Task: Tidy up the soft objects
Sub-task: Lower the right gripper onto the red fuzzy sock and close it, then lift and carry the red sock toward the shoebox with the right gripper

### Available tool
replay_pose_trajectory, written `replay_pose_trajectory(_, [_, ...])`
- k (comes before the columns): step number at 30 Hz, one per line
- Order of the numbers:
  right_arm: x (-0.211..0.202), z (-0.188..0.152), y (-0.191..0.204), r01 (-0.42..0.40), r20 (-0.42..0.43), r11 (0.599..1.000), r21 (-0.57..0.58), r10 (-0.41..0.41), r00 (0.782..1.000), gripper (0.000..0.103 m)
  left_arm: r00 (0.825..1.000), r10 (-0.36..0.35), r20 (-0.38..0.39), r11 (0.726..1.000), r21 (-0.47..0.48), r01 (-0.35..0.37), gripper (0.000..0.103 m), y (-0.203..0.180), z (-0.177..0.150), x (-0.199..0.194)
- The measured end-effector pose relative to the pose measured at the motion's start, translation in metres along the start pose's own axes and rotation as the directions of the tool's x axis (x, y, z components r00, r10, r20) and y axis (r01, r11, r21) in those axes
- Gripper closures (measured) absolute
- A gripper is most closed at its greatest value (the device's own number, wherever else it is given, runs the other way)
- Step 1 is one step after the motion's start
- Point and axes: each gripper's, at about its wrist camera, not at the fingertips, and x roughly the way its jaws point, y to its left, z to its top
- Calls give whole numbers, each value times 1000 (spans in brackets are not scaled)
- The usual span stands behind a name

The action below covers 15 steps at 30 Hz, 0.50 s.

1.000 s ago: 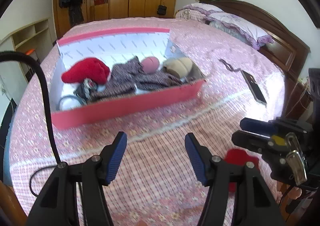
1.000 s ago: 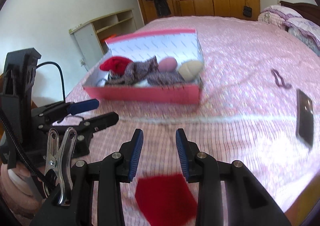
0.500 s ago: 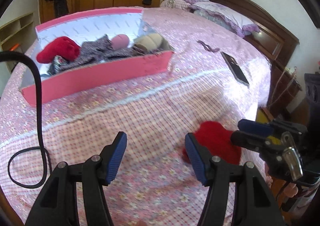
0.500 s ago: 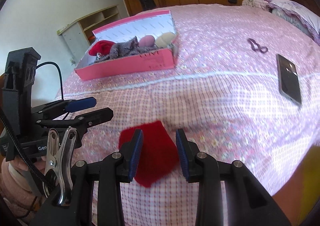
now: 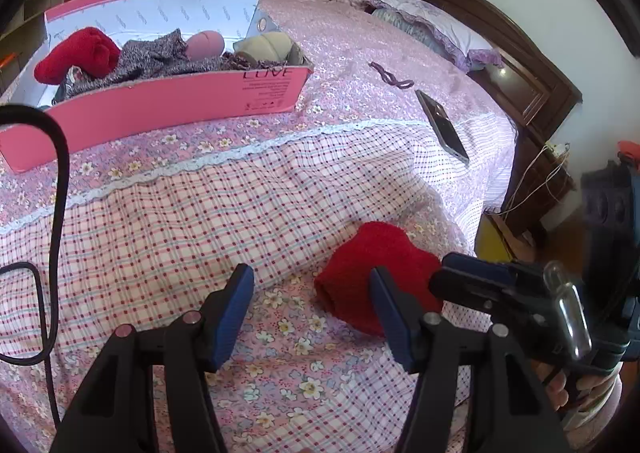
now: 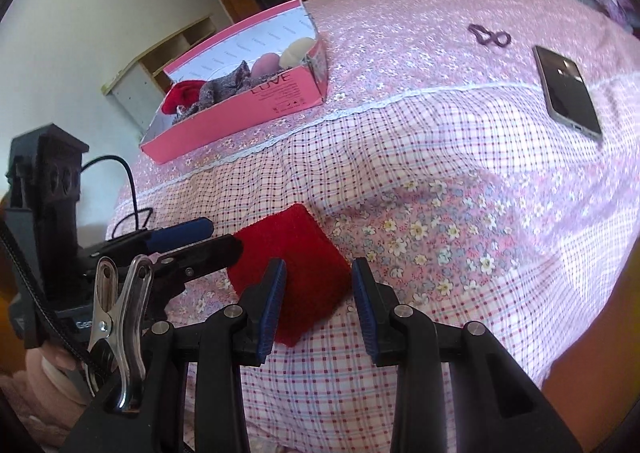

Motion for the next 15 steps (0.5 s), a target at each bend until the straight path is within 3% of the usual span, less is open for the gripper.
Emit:
replay_pose_trajectory(7, [4, -4, -6, -28, -28, 999, 40, 29, 999, 68, 999, -33, -10, 999, 15, 33, 43, -2, -5, 2])
replay_pose_trajectory(11, [10, -5, -6, -55, -35, 997, 50, 56, 998, 68, 998, -57, -37, 995, 81, 60, 58, -16, -9, 8])
replay_pose_trajectory(15, [17, -6, -3, -55, -36, 998, 36, 56, 998, 70, 999, -34, -36, 993, 114, 38, 61, -25, -13, 14])
